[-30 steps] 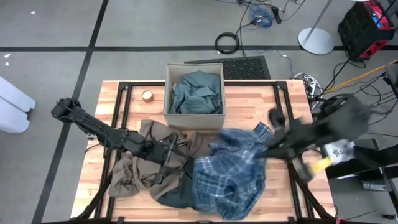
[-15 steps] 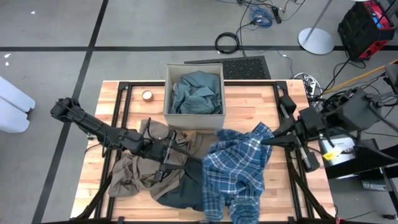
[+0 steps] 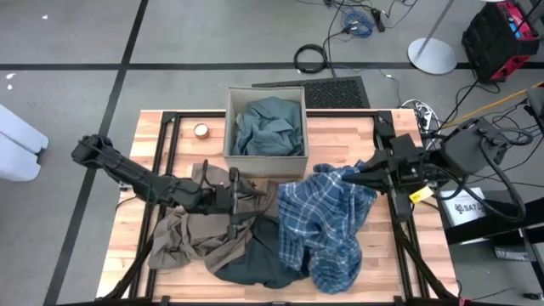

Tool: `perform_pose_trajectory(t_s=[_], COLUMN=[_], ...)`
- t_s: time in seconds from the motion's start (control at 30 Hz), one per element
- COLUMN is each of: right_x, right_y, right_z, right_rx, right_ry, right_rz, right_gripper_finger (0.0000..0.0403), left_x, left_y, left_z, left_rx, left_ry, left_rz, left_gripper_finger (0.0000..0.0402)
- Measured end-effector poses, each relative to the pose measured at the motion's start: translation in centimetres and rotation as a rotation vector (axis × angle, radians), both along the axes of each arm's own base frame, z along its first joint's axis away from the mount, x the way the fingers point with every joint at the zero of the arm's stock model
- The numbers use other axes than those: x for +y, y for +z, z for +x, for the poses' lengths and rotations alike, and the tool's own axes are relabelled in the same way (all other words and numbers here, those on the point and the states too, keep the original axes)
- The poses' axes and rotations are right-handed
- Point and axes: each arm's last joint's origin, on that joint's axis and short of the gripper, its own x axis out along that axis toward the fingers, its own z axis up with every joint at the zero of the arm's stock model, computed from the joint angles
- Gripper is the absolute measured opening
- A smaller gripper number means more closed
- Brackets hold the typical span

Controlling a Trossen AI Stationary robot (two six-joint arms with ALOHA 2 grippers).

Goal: Sort clothes
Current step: Put the blue plaid shirt into the laundry bin

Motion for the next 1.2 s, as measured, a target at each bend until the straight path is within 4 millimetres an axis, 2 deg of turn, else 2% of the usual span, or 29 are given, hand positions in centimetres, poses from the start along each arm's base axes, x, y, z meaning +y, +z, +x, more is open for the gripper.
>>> perform_pose_trajectory(t_s=[0.27,0.53,0.67,0.83,1.03,1.2], right_x=[0.0,0.0,0.2,0.5,0.7,0.7], right_y=[-0.2,-0.2,-0.3,-0.5,-0.5,-0.5], right_z=[0.1,0.2,0.4,0.8,1.0,1.1], right_rx=[0.014,0.019,0.027,0.032,0.033,0.033], right_ry=[-0.008,-0.010,0.006,0.009,0.030,0.029], right_rz=[0.012,0.022,0.033,0.036,0.072,0.075], right_gripper_finger=[0.0000,0.0000,0.0000,0.0000,0.0000,0.0000], left_x=[1.0,1.6,1.8,2.9,2.9,2.8], left_y=[-0.4,-1.9,-3.1,-5.5,-6.1,-6.7], left_z=[0.4,0.7,1.9,4.2,5.9,7.0], left_rx=[0.038,0.195,0.249,0.274,0.197,0.207], left_ry=[0.012,-0.024,-0.117,-0.069,-0.264,-0.227], left_rz=[-0.046,-0.230,-0.350,-0.367,-0.429,-0.437], left_gripper_finger=[0.0222,0.0305,0.0331,0.0336,0.0336,0.0336])
